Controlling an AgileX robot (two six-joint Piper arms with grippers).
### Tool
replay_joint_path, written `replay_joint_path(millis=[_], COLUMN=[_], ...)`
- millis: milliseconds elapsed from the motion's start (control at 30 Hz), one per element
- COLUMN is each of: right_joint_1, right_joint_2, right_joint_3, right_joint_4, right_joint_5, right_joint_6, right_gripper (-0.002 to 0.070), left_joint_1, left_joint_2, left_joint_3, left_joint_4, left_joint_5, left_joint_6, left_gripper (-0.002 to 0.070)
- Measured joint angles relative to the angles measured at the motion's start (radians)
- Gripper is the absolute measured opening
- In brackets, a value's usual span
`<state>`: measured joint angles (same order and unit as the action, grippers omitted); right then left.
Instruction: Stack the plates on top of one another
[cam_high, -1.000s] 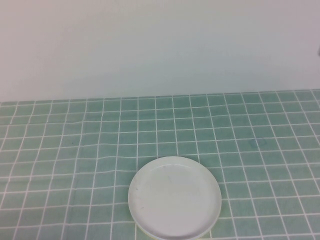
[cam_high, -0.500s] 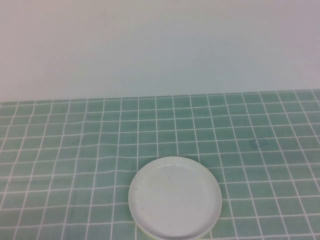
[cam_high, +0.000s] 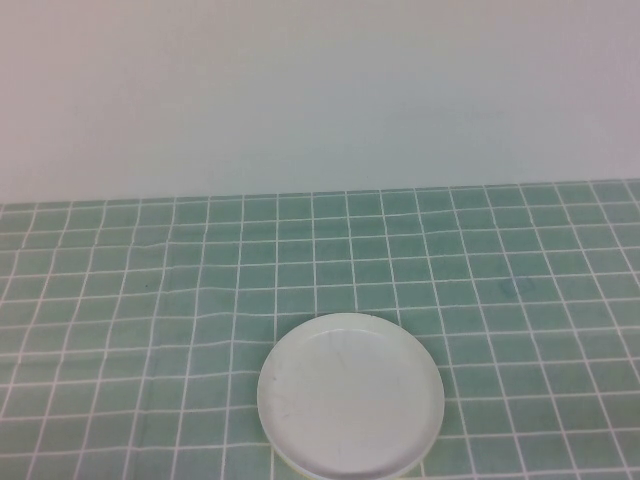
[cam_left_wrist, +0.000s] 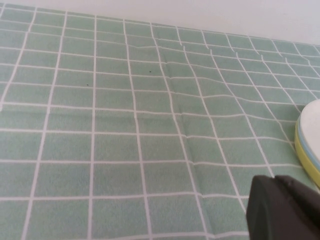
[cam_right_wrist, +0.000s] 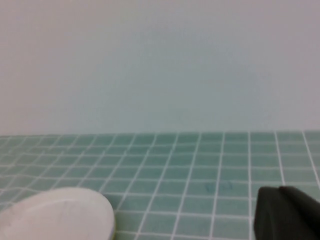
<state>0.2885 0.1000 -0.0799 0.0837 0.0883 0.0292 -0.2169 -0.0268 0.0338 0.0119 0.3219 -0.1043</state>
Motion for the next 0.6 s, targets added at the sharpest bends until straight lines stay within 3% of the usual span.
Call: replay_joint_path(millis=[67, 133, 367, 600], right_joint_1=[0.0, 0.0, -0.021, -0.201], right_joint_2=[-0.038, -0.049, -0.057, -0.108], right_joint_3=[0.031, 0.046, 0.048, 0.088], right_joint_4=[-0.161, -0.258, -0.423, -0.447], right_joint_5=[0.033, 0.074, 0.146, 0.223], right_joint_6=[0.185, 0.264, 0.315, 0.319], right_gripper=[-0.0002, -0.0002, -0.0002, -0.0002], left_joint_1=[0.0, 0.0, 0.0, 0.0], left_joint_2=[0.0, 0.0, 0.0, 0.0], left_joint_3=[0.0, 0.0, 0.0, 0.0], left_joint_4=[0.0, -0.004, -0.004, -0.004], left_joint_5=[0.0, 0.0, 0.0, 0.0], left_joint_6=[0.0, 0.0, 0.0, 0.0], left_gripper=[0.0, 0.0, 0.0, 0.0])
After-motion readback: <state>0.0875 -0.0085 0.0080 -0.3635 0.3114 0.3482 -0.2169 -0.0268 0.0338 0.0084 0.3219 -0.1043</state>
